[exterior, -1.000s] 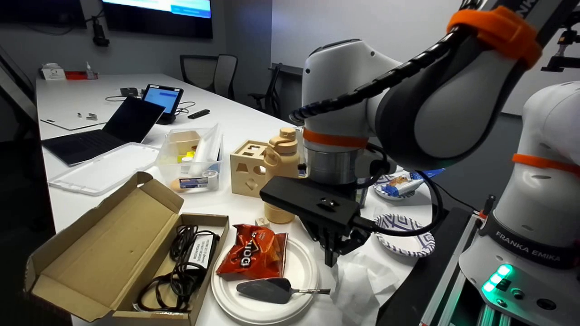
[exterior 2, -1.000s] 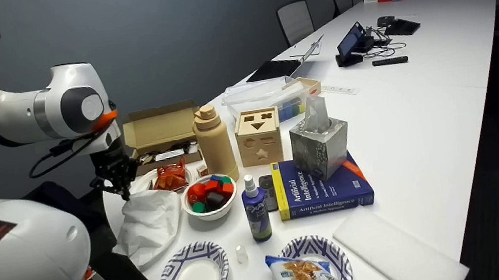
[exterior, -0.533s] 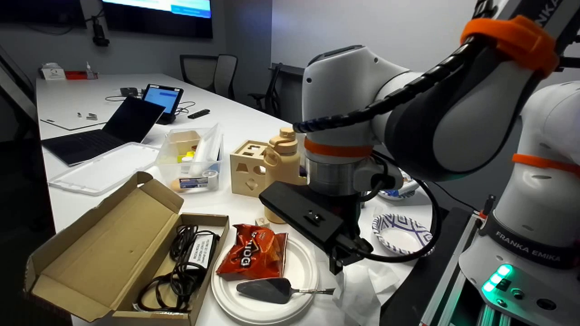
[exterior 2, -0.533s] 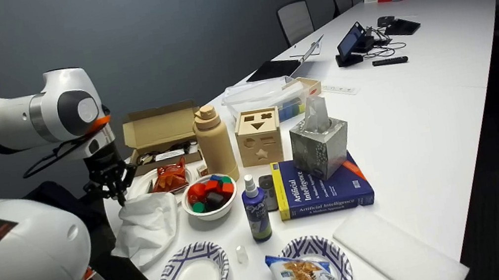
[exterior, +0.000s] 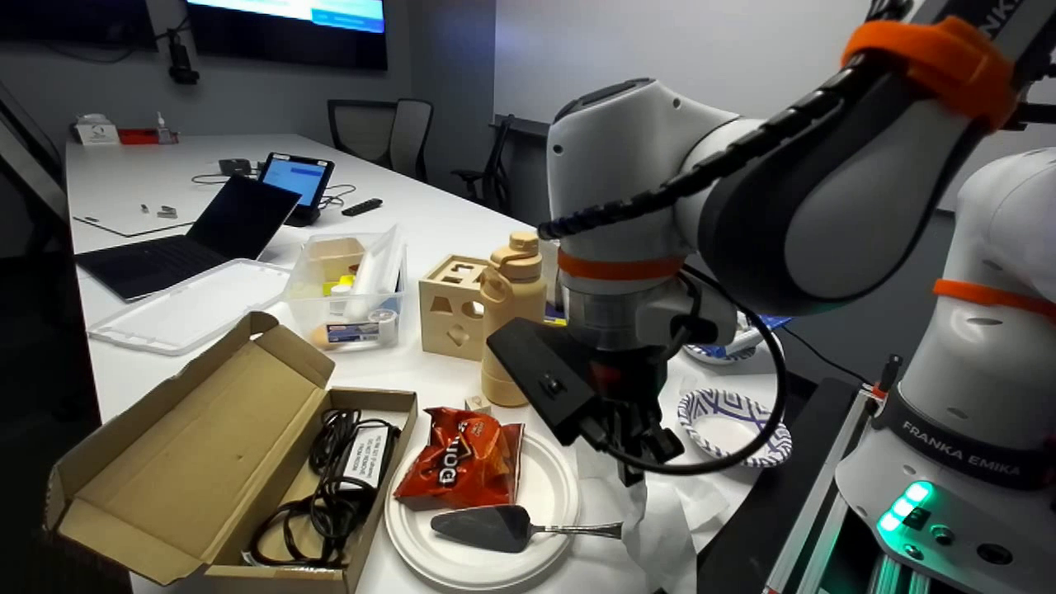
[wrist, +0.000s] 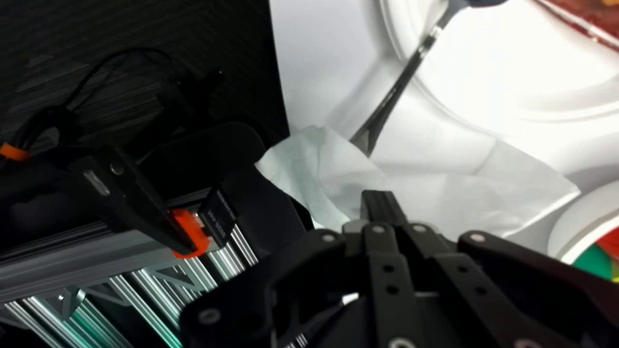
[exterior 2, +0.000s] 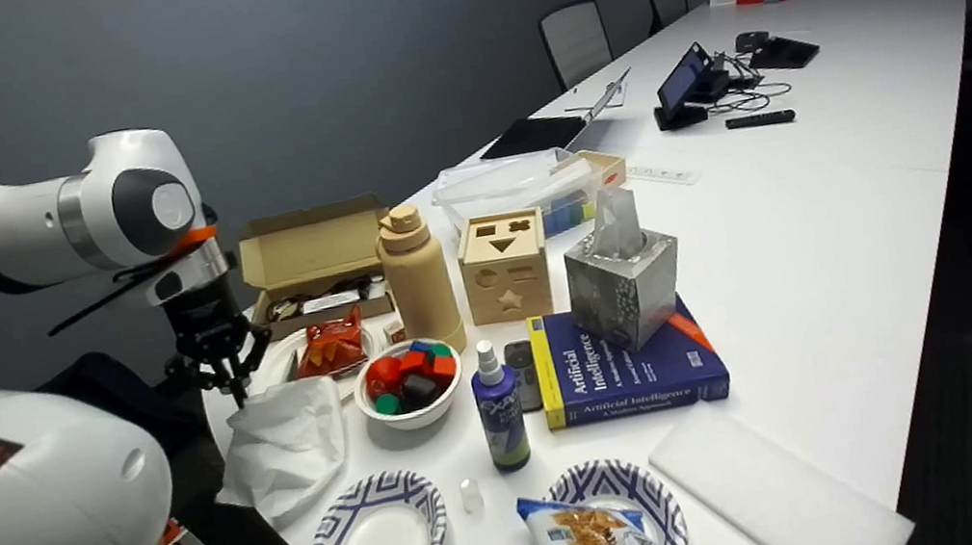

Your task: Grab the tissue and wipe the table

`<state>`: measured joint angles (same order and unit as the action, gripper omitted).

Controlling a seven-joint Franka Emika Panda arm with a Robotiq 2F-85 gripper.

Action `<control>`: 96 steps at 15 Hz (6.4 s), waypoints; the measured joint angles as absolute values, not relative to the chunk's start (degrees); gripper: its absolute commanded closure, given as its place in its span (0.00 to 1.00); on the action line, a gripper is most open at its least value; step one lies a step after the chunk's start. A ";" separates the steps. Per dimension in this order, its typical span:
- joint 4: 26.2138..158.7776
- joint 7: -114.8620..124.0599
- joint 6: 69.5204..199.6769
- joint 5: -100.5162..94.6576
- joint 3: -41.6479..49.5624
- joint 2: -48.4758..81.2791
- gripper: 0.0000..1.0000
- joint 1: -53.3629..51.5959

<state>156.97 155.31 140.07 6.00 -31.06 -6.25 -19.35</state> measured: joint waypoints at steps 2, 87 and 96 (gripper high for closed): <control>157.24 155.46 137.80 6.19 -32.12 -8.25 1.00 -16.07; 159.96 155.44 105.39 59.45 -95.96 -51.48 1.00 53.93; 159.11 154.92 103.00 59.86 -96.25 -58.32 1.00 52.69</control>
<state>159.11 154.92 103.00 59.86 -96.25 -58.32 52.69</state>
